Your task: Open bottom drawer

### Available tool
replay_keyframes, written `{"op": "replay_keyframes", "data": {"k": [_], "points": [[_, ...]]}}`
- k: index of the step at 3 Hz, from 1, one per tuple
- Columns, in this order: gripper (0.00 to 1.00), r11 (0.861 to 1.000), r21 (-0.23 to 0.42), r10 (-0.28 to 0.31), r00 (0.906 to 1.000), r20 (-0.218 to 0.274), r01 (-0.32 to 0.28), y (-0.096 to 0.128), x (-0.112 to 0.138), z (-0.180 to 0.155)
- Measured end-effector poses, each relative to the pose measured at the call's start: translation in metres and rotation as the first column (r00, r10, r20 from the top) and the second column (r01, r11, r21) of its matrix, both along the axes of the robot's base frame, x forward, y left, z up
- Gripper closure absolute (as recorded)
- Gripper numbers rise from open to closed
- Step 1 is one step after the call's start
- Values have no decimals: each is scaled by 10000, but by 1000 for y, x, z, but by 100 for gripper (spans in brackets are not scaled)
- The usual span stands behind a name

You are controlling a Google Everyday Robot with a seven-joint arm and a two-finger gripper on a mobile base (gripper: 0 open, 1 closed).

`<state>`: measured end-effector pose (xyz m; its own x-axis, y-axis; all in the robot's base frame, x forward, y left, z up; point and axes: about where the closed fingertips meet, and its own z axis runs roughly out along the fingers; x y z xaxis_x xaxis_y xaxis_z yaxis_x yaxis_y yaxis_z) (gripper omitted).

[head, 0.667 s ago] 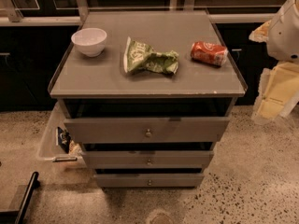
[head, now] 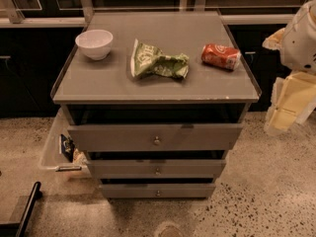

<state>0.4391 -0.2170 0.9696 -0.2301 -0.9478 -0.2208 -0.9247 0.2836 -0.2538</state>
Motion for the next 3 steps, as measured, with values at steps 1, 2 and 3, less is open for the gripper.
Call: {"op": "replay_keyframes", "data": {"k": [1,2,3], "points": [[0,9997,228,24,9998,-196,-19,1,-6,-33],[0,9995,298,151,9994,-324,-142,4,-16,-76],[0,9983,467,343,9994,-73,-339,9,-25,-111]]}}
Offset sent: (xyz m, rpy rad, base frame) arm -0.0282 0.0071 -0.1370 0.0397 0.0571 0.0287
